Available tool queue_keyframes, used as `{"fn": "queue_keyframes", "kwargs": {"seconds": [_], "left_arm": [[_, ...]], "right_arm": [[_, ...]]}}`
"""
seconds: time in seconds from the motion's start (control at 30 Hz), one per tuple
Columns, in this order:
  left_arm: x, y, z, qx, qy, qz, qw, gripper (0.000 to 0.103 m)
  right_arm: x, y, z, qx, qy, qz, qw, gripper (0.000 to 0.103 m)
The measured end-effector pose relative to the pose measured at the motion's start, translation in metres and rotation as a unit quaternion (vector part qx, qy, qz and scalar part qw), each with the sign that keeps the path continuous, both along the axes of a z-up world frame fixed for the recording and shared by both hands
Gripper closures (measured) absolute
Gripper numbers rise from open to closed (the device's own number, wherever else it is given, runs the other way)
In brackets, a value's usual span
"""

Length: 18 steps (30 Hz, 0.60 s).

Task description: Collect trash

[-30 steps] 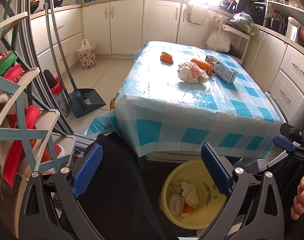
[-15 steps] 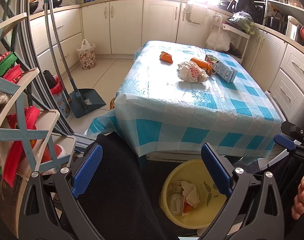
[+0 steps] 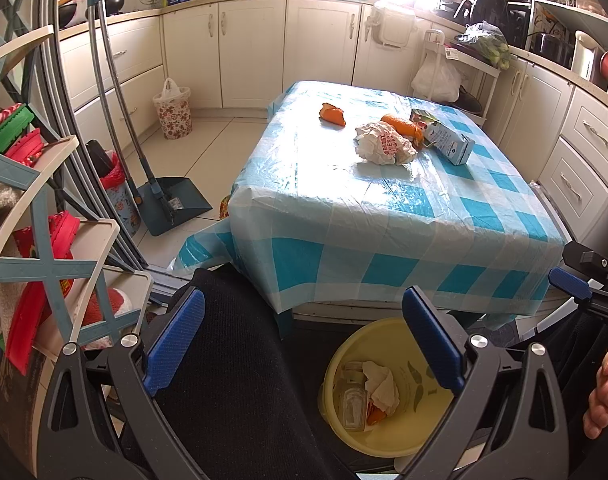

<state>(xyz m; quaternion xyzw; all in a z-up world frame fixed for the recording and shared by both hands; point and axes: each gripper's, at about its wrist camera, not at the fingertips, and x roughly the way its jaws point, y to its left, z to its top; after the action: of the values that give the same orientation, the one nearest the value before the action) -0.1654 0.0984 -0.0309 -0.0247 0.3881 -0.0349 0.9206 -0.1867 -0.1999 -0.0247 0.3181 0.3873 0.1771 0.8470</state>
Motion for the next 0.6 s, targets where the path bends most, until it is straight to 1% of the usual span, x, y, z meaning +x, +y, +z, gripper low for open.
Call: {"fn": "queue_keyframes", "kwargs": {"seconds": [0.6], "left_arm": [[0.0003, -0.0005, 0.0001, 0.001, 0.001, 0.0, 1.0, 0.007]], "right_arm": [[0.0005, 0.0015, 0.0026, 0.001, -0.003, 0.0, 1.0, 0.034]]}}
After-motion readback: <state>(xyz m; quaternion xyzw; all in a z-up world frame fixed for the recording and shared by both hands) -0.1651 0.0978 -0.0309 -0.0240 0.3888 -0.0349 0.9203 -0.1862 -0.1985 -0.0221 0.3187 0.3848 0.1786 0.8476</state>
